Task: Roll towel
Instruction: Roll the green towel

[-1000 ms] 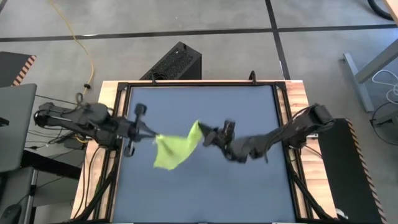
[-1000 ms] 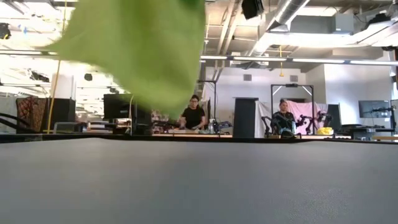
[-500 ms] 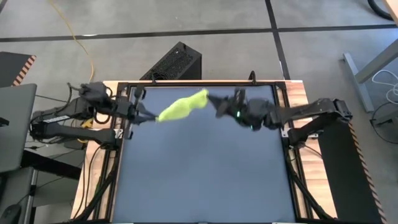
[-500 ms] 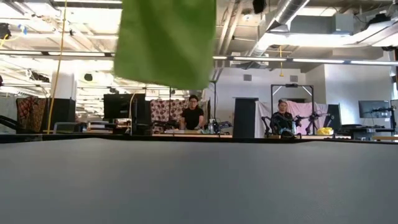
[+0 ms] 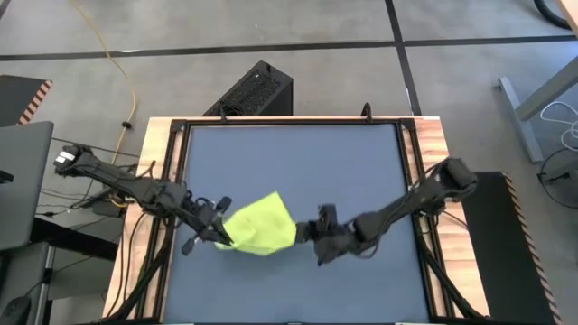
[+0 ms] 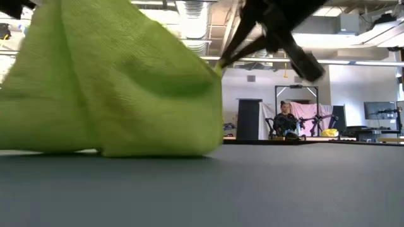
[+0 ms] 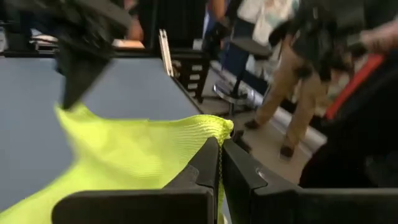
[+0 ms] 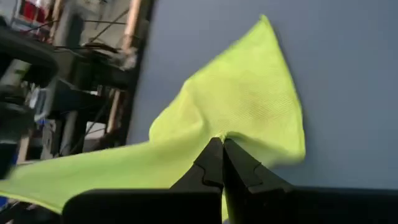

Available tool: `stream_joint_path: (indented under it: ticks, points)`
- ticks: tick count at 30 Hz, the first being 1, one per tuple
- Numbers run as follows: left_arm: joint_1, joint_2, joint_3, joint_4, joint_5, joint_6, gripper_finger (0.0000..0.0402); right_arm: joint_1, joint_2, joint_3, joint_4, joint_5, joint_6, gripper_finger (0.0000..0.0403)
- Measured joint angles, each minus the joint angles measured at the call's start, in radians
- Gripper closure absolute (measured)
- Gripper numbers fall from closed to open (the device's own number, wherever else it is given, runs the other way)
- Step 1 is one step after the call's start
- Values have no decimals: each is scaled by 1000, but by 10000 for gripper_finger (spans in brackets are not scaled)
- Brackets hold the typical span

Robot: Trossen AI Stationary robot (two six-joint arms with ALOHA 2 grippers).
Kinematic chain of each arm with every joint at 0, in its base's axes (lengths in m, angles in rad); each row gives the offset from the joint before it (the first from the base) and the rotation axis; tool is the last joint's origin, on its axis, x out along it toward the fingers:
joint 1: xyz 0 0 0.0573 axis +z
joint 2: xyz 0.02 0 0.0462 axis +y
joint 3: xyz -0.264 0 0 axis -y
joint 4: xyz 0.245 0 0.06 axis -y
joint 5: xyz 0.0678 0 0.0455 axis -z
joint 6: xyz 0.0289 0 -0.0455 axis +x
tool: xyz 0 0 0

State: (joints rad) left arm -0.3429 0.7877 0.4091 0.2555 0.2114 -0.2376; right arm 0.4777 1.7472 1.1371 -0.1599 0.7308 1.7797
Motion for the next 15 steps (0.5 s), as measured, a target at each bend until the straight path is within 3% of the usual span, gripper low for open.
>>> stream_joint_path:
  ticks: [6,12,15]
  points:
    - [-12,-5,-45,54,-33,-72,401,59,145,24,188,77,155,385]
    - [-24,-57,-46,-45,-5,-86,401,30,239,131,173,71,177,385]
    - [-24,-162,-48,-164,-97,-85,401,-9,257,172,110,14,147,385]
